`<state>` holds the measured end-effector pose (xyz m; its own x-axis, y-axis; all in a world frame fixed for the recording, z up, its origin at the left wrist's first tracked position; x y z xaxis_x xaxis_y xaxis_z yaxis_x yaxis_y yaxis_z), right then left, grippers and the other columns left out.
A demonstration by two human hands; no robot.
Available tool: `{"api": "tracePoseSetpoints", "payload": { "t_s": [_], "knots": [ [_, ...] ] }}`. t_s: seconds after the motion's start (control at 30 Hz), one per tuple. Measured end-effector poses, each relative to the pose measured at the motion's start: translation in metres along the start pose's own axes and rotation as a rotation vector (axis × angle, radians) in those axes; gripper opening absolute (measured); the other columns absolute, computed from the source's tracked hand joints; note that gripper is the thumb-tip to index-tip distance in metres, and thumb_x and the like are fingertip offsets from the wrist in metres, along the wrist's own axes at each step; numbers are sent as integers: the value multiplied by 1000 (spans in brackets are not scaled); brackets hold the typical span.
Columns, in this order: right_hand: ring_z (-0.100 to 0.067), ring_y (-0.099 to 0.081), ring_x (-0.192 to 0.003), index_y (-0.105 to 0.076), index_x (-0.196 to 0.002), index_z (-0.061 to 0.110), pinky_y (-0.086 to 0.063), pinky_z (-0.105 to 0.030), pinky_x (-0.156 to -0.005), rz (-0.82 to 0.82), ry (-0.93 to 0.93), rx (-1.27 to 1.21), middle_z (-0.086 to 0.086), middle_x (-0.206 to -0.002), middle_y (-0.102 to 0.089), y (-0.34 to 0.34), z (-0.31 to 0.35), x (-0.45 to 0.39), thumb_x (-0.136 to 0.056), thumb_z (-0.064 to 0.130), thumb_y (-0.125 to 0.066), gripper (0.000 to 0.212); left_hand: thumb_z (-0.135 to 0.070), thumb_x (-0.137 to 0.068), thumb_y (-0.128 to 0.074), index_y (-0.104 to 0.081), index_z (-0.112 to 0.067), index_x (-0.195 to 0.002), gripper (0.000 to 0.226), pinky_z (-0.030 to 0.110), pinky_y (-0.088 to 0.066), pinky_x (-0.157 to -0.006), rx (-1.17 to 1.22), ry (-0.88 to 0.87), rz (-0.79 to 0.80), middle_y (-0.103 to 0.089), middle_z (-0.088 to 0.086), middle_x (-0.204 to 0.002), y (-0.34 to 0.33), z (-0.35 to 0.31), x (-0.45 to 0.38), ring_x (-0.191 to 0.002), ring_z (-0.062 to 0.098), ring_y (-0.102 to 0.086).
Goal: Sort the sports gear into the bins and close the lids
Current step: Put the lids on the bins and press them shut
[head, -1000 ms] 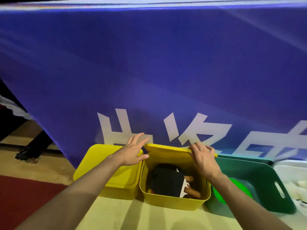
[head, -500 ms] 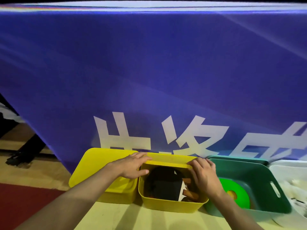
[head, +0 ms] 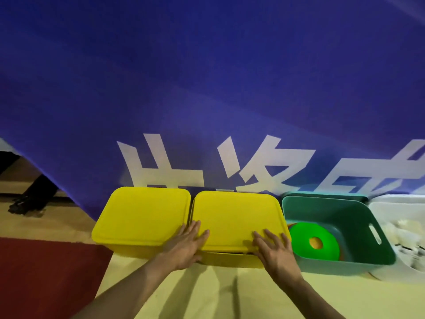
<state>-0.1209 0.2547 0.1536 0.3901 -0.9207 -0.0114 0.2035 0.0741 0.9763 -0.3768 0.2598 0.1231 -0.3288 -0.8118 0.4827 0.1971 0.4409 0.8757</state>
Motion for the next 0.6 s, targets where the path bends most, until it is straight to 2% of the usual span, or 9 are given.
{"api": "tracePoseSetpoints", "payload": {
  "t_s": [0.07, 0.13, 0.23, 0.37, 0.47, 0.6],
  "knots": [
    [-27, -61, -124, -55, -134, 28, -28, -62, -105, -1, -19, 16, 10, -130, -67, 0, 1, 3, -104, 50, -26, 48, -37, -107, -46, 8, -29, -162, 77, 47, 4, -127, -24, 19, 2, 21, 14, -167, -3, -2, -3, -155, 30, 19],
    [-26, -59, -126, -55, -138, 26, -34, -70, -104, -2, -13, 35, 8, -129, -67, -2, 2, 3, -98, 48, -38, 49, -33, -108, -44, 6, -27, -163, 74, 45, 4, -127, -36, 32, -23, 18, 14, -168, -2, -1, -5, -155, 30, 17],
    [-28, -58, -127, -55, -142, 21, -35, -76, -102, -15, -8, 76, 3, -125, -70, -3, 4, -2, -97, 47, -41, 54, -39, -108, -43, 5, -25, -163, 74, 43, 6, -125, -22, 48, -55, 14, 14, -169, 2, 8, -7, -156, 30, 14],
    [-28, -54, -129, -53, -145, 22, -31, -77, -105, -17, 2, 85, 3, -124, -70, -6, 5, -5, -98, 49, -39, 55, -42, -105, -49, 5, -25, -163, 81, 44, 3, -128, -33, 9, -54, 15, 13, -169, 4, 11, -7, -156, 29, 15],
    [-27, -50, -133, -47, -149, 25, -26, -75, -110, -4, 21, 108, 4, -129, -67, -8, 1, -5, -98, 46, -46, 55, -38, -102, -57, 12, -29, -162, 92, 46, 2, -128, -37, -27, -74, 24, 9, -166, 7, 11, -8, -154, 28, 22],
    [-26, -51, -132, -45, -150, 27, -30, -71, -111, -4, 46, 111, 0, -127, -67, -3, 1, -7, -99, 43, -41, 54, -38, -102, -58, 15, -31, -160, 94, 41, 7, -124, -37, -50, -117, 22, 9, -168, 14, 14, -11, -153, 27, 23]
  ]
}}
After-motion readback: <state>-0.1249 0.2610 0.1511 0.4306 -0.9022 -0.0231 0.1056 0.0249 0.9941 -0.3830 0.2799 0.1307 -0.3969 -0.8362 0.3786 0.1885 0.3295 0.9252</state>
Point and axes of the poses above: each hand's wrist, its own x-axis away from the middle knuckle, its own y-axis out of the back of the hand, z = x × y, the point moved 10 cm from there along -x, towards the middle knuckle
